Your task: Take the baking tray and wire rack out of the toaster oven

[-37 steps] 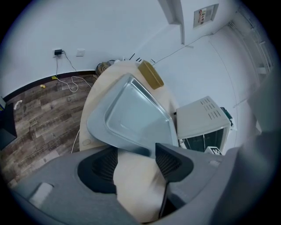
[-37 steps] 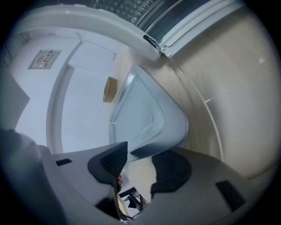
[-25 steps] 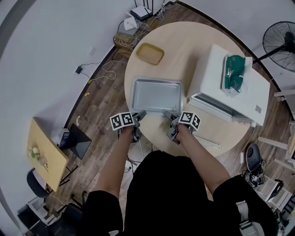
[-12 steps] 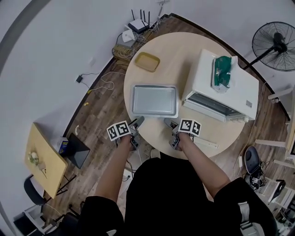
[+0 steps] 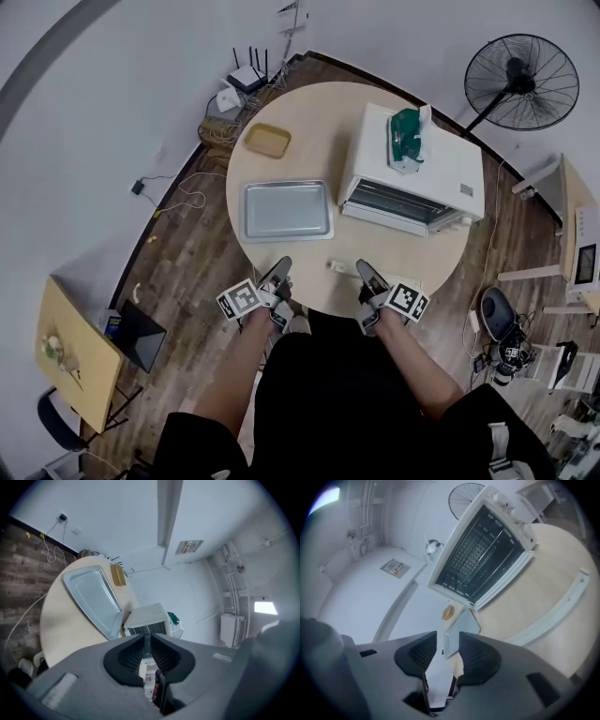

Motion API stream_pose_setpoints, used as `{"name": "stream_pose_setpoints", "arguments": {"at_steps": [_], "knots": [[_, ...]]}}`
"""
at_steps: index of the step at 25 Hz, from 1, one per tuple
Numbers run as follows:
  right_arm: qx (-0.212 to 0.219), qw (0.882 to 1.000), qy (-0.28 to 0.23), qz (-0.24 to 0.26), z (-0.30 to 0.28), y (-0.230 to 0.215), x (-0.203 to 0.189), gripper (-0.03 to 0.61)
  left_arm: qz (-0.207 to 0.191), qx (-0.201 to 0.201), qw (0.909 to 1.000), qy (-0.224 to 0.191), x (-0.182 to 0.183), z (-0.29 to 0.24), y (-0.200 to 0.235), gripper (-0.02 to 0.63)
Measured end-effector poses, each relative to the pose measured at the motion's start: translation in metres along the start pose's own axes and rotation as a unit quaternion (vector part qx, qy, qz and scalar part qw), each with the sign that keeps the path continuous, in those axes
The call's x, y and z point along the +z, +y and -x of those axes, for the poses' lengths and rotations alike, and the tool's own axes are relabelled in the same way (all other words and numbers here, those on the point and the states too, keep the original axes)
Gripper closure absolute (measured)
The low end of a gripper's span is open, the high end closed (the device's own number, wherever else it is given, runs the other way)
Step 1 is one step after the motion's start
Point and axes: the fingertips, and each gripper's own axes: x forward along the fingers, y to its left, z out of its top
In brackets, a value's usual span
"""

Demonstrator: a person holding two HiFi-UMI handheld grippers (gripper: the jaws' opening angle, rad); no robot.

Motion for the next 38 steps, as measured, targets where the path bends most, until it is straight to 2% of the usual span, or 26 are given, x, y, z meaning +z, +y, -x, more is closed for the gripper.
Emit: {"name": "stream_pose_setpoints", "arguments": {"at_steps": [2,4,5,7,11,13,16,20,31,35,36,37,38], "knots": [[-0.011,1.0,-0.027,0.004,0.03,-0.006,0.001,0.485,0.016,-0.025,0.9996,-0.004,-0.017,-0.004,-0.01,0.581],[-0.03,0.998,-0.052,0.009,0.057,-0.015,0.001,0.557,0.009,-0.049,0.9987,0.01,-0.037,-0.012,-0.021,0.589],[-0.039,0.997,-0.066,0.012,0.069,-0.019,0.001,0.574,0.001,-0.062,0.9978,0.023,-0.048,-0.018,-0.027,0.591],[-0.047,0.994,-0.097,0.007,0.087,-0.025,0.001,0.577,-0.01,-0.086,0.995,0.049,-0.068,-0.03,-0.039,0.591],[-0.04,0.989,-0.139,-0.013,0.113,-0.029,0.011,0.577,0.008,-0.106,0.9917,0.072,-0.101,-0.055,-0.059,0.591],[-0.034,0.986,-0.16,-0.007,0.123,-0.029,0.026,0.575,0.012,-0.1,0.9917,0.079,-0.109,-0.072,-0.066,0.591],[-0.06,0.981,-0.186,-0.003,0.137,-0.037,0.046,0.575,0.002,-0.082,0.9923,0.093,-0.113,-0.098,-0.07,0.591],[-0.064,0.978,-0.195,-0.026,0.142,-0.051,0.062,0.575,-0.012,-0.062,0.9927,0.103,-0.114,-0.129,-0.07,0.591],[-0.033,0.975,-0.213,-0.058,0.103,-0.074,0.148,0.569,0.016,-0.012,0.9977,0.065,-0.096,-0.197,-0.054,0.589],[-0.027,0.972,-0.221,-0.07,0.082,-0.09,0.179,0.497,-0.006,-0.001,0.9987,0.051,-0.081,-0.219,-0.05,0.585],[-0.025,0.971,-0.224,-0.079,0.074,-0.096,0.186,0.478,-0.006,0.002,0.9988,0.049,-0.078,-0.226,-0.048,0.556],[-0.022,0.97,-0.226,-0.089,0.067,-0.101,0.193,0.46,0.0,0.004,0.9989,0.047,-0.076,-0.233,-0.046,0.489],[-0.02,0.969,-0.228,-0.097,0.061,-0.106,0.2,0.443,0.009,0.006,0.9989,0.045,-0.076,-0.24,-0.043,0.45]]}}
